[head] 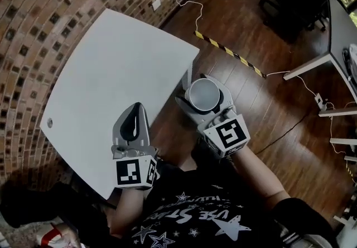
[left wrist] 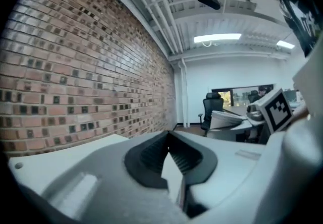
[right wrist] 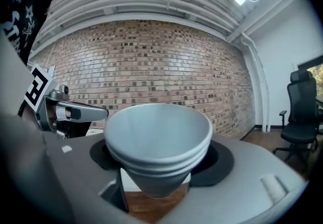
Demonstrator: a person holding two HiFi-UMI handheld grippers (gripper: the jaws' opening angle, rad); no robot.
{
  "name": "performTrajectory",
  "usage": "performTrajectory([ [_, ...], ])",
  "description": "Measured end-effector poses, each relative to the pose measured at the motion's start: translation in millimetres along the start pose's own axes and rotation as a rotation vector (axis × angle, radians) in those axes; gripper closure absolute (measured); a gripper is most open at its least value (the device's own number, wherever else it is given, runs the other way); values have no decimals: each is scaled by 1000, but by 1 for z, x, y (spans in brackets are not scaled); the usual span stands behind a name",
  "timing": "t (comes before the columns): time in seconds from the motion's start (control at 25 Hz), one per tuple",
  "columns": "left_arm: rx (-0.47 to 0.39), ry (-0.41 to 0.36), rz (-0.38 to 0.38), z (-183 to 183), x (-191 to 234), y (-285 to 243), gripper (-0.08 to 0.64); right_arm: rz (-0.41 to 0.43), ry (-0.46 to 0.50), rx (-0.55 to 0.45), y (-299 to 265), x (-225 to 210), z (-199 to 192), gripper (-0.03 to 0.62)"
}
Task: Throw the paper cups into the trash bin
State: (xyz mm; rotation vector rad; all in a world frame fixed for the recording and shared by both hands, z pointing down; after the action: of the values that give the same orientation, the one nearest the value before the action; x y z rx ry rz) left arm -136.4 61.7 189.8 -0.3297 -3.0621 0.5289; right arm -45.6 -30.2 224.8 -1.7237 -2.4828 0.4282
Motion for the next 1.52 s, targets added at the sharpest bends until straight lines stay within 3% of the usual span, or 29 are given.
performTrajectory([
  [0.36,23,-84,-246,23,-129,-99,555,-212,-85,19,74,-123,-37,242],
  [0.56,64,-93,-335,3,-166,-135,555,-308,-145,50,97,-151,-73,242],
  [0.68,93,-68,-371,-15,-170,-154,555,-352,-126,75,93,-154,-91,242],
  [0.88,138,-108,-429,-50,-173,-177,555,-353,-152,85,72,-154,-116,242],
  [1.08,200,-146,-463,-106,-180,-198,555,-343,-180,170,54,-166,-179,242],
  [1.52,301,-100,-415,-223,-171,-259,555,-303,-196,235,-4,-186,-303,242],
])
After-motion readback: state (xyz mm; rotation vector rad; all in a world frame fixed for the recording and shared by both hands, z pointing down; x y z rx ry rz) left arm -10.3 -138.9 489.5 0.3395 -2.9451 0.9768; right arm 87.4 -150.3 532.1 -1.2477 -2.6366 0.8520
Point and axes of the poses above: the fingertips, and each gripper's own axes: y backward along the fingers, x to its left, z out of its top, the point moved 1 cm from there along y, backward along the fingers, and after that the axes turned 11 degrees about x, right-handed, at the moved point
